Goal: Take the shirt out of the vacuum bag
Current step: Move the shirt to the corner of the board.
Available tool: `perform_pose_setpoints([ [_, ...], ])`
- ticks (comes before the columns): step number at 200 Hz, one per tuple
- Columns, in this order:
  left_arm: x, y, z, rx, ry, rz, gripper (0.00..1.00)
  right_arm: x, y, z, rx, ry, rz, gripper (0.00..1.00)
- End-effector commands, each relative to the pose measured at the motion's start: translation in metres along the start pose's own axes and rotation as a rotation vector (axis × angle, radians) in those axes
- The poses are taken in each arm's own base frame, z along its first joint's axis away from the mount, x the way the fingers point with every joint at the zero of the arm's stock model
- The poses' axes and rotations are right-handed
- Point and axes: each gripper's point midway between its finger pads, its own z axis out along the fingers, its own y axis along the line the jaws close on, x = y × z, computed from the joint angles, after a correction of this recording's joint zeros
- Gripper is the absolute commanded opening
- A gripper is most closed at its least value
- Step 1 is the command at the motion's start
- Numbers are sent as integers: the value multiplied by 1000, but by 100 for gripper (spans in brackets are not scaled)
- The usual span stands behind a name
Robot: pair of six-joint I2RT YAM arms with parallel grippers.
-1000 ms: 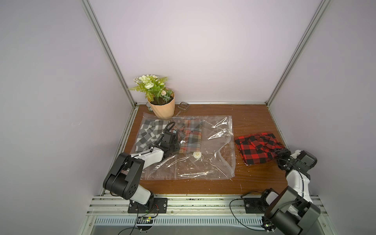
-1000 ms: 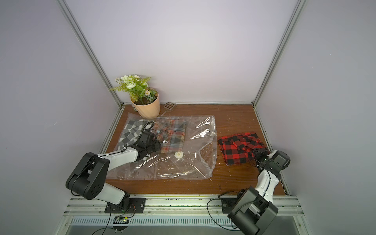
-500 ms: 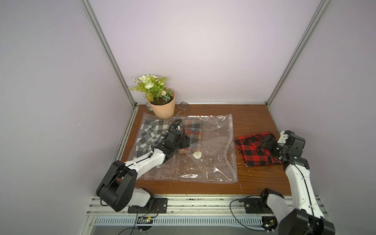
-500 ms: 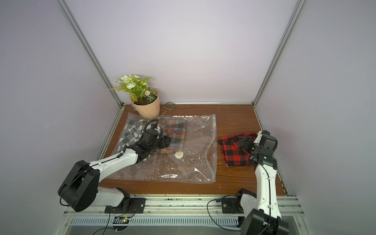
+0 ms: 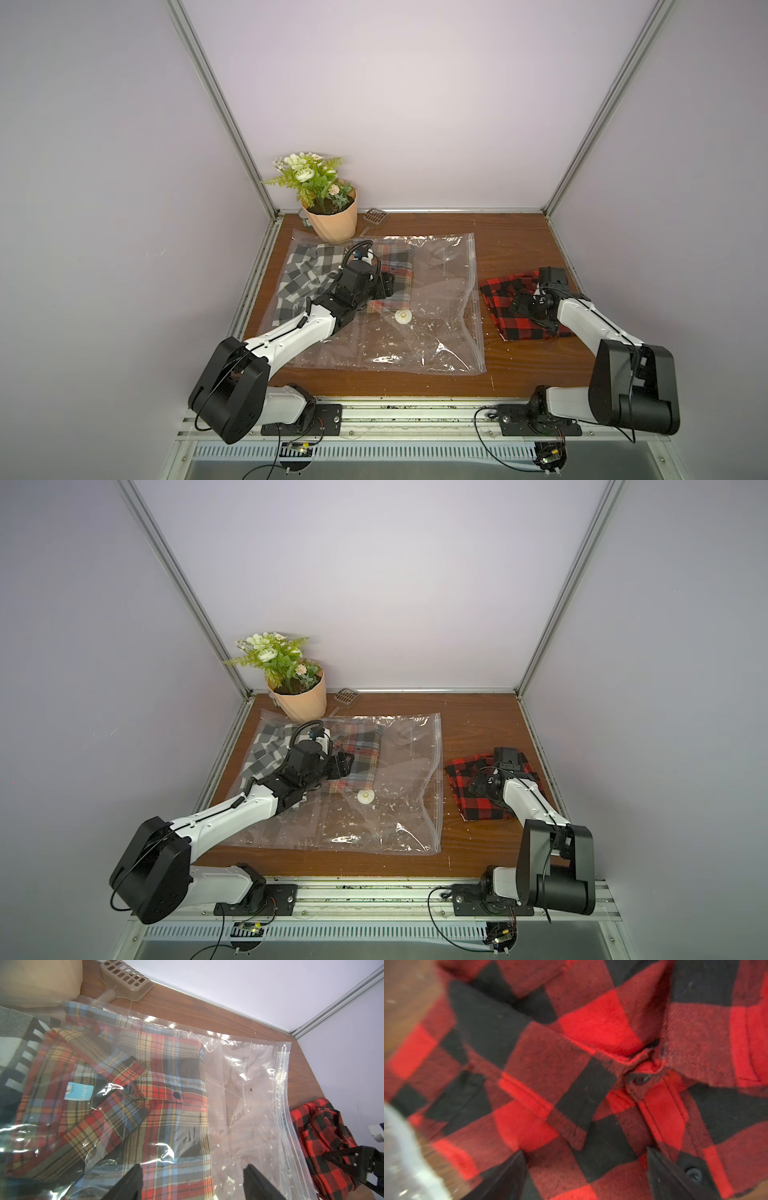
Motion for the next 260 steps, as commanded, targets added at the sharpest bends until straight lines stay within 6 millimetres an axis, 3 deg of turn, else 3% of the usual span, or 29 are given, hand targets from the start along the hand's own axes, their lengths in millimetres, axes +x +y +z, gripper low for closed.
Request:
perform_pose_setpoints([
  [1, -6, -10, -6, 38, -28, 8, 78, -7, -14, 9, 127, 8, -43, 92],
  [38, -12, -12, -12, 45, -47, 15, 78, -16, 9, 40, 124, 60, -78, 90],
  [114, -14, -10, -16, 23, -52, 36, 78, -101, 87, 102, -14, 49, -4, 89],
  [141, -12, -10, -13, 27, -39, 40, 78, -132, 125, 117, -120, 35, 52, 88],
  [182, -7, -17, -9, 59, -8, 43, 78, -154, 157, 136, -184, 39, 106, 88],
  [225, 8, -52, -14, 111, 18, 116, 78, -173, 184, 131, -293, -4, 139, 87],
  [246, 14, -82, -24, 140, 26, 171, 79, -190, 183, 97, -327, -78, 154, 88],
  [260, 22, -110, -32, 170, 40, 221, 80, -202, 182, 54, -396, -165, 175, 90],
])
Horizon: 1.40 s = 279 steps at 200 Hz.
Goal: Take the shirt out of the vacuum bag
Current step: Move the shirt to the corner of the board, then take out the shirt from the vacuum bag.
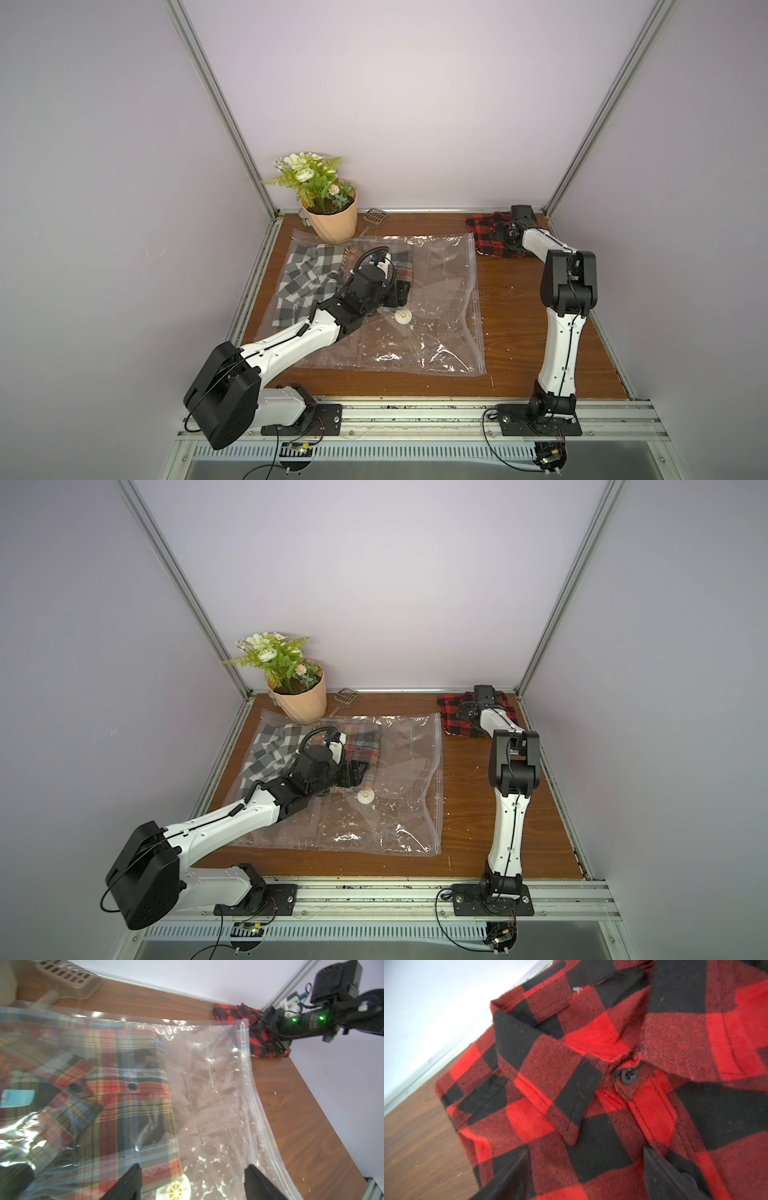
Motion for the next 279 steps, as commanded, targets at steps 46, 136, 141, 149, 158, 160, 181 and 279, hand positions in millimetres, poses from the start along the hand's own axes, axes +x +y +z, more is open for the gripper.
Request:
perform_pose_setpoints([
  [46, 24, -115, -7, 77, 120, 196, 80, -1, 40, -175, -391, -143, 54, 96],
  [136, 109, -160, 92, 16, 488, 389, 81, 57, -83, -280, -282, -237, 120, 99],
  [141, 112, -161, 96, 16, 496, 393, 81, 60, -83, -281, -287, -231, 117, 99],
  [149, 116, -162, 102, 12, 508, 395, 81, 66, -84, -281, -286, -222, 115, 99],
  [158, 120, -162, 108, 2, 522, 401, 81, 73, -82, -281, -310, -211, 109, 99],
  [160, 120, -163, 109, 2, 524, 403, 80, 74, -82, -281, -312, -208, 109, 99],
  [181, 130, -155, 122, -50, 553, 438, 79, 85, -83, -278, -322, -193, 102, 98],
  [279, 156, -114, 136, -265, 609, 576, 53, 120, -85, -260, -360, -118, 82, 97],
])
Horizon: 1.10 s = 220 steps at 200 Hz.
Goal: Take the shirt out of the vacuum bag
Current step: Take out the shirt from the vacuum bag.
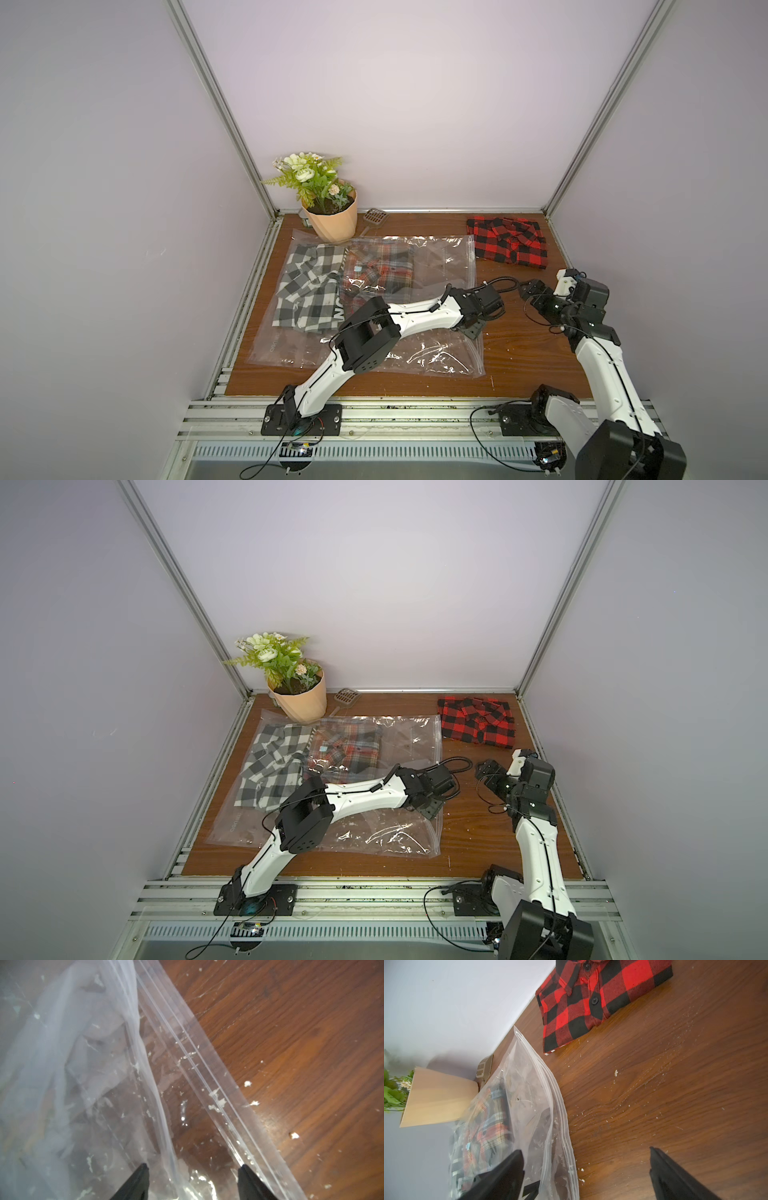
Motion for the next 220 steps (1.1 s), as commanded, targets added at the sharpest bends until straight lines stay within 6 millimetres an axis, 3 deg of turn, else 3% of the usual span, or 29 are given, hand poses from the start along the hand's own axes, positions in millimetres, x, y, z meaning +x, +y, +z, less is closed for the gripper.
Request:
perform_pose_setpoints([
  [1, 8, 11, -4, -95, 27, 43, 52, 0, 9, -1, -54, -10, -37, 97],
  [20, 4, 14, -12, -110, 6, 44, 23, 8, 9, 0, -69, 10, -38, 97],
  [31, -3, 14, -21, -111, -22, 40, 13, 17, 11, 0, -102, 31, -32, 96],
  [60, -31, 6, -61, -95, -127, 44, 2, 45, 39, -4, -315, 115, 12, 95],
  [89, -45, 4, -93, -68, -193, 30, 0, 71, 79, -18, -551, 183, 45, 95],
  [120, -48, 1, -110, -54, -222, 23, 0, 86, 90, -18, -585, 213, 64, 90],
  [158, -39, 9, -118, -70, -225, -2, 0, 72, 110, -29, -700, 193, 130, 70],
  [184, -37, 9, -118, -69, -223, -6, 0, 62, 116, -26, -713, 190, 146, 59],
  [220, -36, 9, -119, -70, -230, -13, 0, 54, 126, -21, -737, 193, 169, 51],
])
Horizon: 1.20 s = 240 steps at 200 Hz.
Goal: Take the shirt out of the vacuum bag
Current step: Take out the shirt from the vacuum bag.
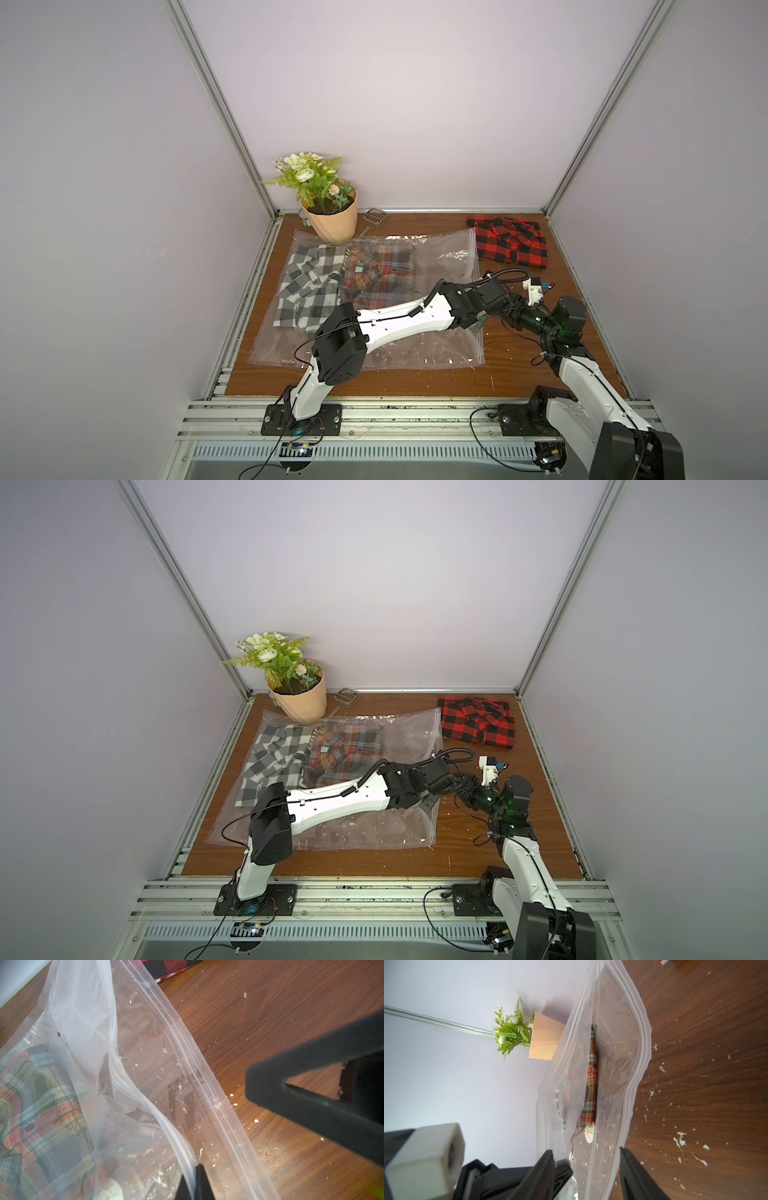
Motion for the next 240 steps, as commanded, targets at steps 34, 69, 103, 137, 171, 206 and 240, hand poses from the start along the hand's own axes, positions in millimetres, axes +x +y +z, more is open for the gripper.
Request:
perform_pose_setpoints([
  [34, -8, 1, -16, -6, -40, -20, 0, -7, 25, 23, -121, 39, -19, 51],
  [69, -4, -1, -15, -5, -33, -23, 0, 7, 27, 56, -160, 123, -9, 49],
  [103, -10, 6, -28, -7, -67, -50, 0, 18, 8, 72, -122, 151, 21, 46],
  [137, -25, 8, -59, 27, -151, -82, 0, 38, -5, 97, -78, 222, 8, 55],
  [171, -34, -2, -81, 60, -208, -73, 0, 51, 0, 115, -176, 246, 50, 59],
  [206, -32, -12, -79, 101, -213, -72, 0, 68, -3, 136, -196, 296, 65, 62],
  [240, -33, -14, -81, 108, -225, -66, 0, 84, -15, 149, -126, 336, 19, 68],
])
